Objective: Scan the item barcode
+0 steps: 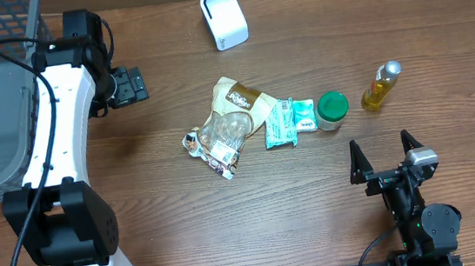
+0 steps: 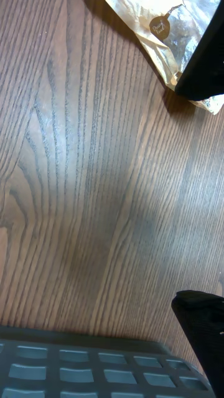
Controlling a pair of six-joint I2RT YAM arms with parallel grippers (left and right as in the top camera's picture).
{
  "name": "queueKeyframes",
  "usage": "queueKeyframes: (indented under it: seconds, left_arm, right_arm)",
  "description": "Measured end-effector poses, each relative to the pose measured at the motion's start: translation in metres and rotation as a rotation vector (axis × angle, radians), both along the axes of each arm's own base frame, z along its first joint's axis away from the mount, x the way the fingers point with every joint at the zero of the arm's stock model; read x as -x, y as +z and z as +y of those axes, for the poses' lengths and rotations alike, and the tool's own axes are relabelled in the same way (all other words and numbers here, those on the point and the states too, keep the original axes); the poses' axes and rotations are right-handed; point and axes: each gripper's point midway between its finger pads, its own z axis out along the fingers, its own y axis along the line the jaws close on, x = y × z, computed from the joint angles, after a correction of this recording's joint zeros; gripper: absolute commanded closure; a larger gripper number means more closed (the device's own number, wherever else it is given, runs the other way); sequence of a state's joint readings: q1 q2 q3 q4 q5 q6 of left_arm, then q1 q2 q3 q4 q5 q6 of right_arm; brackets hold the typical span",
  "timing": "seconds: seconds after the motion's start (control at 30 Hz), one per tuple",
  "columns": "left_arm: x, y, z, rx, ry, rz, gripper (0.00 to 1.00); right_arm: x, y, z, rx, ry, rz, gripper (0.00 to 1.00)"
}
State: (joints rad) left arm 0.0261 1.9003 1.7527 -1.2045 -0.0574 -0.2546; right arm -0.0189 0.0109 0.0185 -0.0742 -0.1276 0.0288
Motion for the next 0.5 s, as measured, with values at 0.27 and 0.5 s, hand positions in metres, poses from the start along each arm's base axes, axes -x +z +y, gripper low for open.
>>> queueKeyframes:
  seconds: [0.27, 0.5]
  left_arm:
    - [-0.001, -0.010, 0.000, 0.001, 0.000, 0.025, 0.00]
    - [-0.001, -0.010, 0.000, 0.001, 0.000, 0.026, 0.01]
  right_arm:
    - [0.000, 0.000, 0.000, 0.000, 0.000, 0.000, 0.00]
    - [0.000, 0.000, 0.000, 0.000, 0.000, 0.000, 0.00]
